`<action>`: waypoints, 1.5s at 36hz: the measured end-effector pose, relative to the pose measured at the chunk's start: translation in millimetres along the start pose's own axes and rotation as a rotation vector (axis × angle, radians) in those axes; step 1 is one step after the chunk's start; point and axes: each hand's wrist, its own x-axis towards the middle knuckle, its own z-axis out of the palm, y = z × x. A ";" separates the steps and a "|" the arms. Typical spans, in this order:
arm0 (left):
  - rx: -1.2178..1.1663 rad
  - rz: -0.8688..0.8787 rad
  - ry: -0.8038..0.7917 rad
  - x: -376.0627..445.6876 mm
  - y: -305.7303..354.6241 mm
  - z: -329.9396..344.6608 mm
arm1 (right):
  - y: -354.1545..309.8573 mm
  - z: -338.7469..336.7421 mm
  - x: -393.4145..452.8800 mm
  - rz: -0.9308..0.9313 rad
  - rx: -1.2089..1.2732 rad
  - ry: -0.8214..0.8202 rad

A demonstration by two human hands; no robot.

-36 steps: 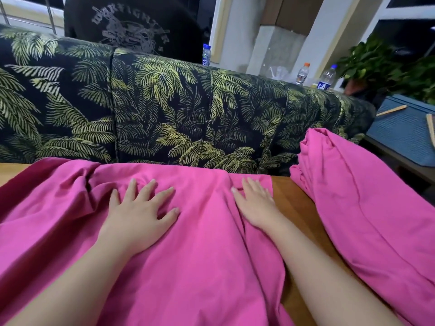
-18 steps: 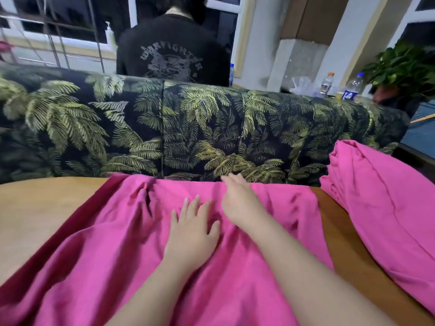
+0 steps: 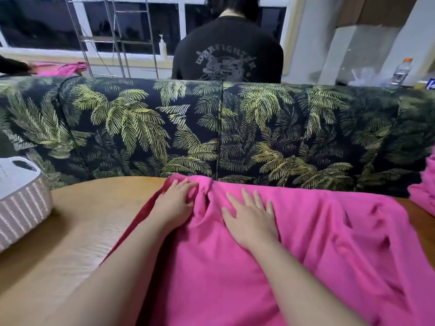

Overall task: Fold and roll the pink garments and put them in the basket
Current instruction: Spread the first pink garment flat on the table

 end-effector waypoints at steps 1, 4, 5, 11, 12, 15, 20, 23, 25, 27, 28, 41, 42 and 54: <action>0.130 -0.014 -0.045 3.7 -3.7 0.7 | -0.2 0.3 0.0 -0.002 -0.001 -0.002; 0.315 -0.120 -0.082 9.7 -17.6 -5.3 | 0.2 0.1 -0.2 0.001 0.008 -0.008; 0.323 -0.151 -0.074 11.4 -24.1 -7.7 | 0.4 -0.2 -0.3 0.005 0.010 -0.008; 0.355 -0.265 -0.004 12.2 -54.8 -18.5 | 4.2 -1.8 -1.1 0.034 0.049 0.021; 0.350 -0.280 0.005 10.6 -58.0 -20.4 | 5.9 -1.9 -0.6 0.055 0.067 0.044; 0.363 -0.296 0.004 2.5 -60.7 -25.4 | 11.6 -3.1 -0.3 0.171 0.188 0.198; 0.437 -0.266 -0.132 -33.9 -43.1 -19.3 | 27.5 -11.7 -21.7 0.201 0.355 0.354; 0.356 -0.259 -0.171 -69.5 -11.9 -11.0 | 44.5 -13.3 -49.6 0.143 0.190 0.248; 0.371 -0.207 -0.181 -99.3 4.0 -6.0 | 60.4 -18.2 -74.4 0.135 0.093 0.254; 0.402 -0.160 -0.176 -124.5 3.3 -3.5 | 78.2 -24.8 -102.9 0.153 0.021 0.286; 0.413 -0.150 -0.172 -133.9 -0.9 -5.4 | 88.8 -27.6 -117.4 0.179 -0.005 0.294; 0.420 -0.229 -0.137 -192.1 35.3 -14.0 | 155.6 -43.5 -225.7 0.354 -0.057 0.252; 0.394 -0.185 -0.138 -200.0 52.7 -8.9 | 156.5 -44.1 -231.3 0.364 -0.048 0.306; 0.372 -0.086 -0.152 -239.8 81.6 28.3 | 210.3 -56.1 -243.1 0.500 0.198 0.187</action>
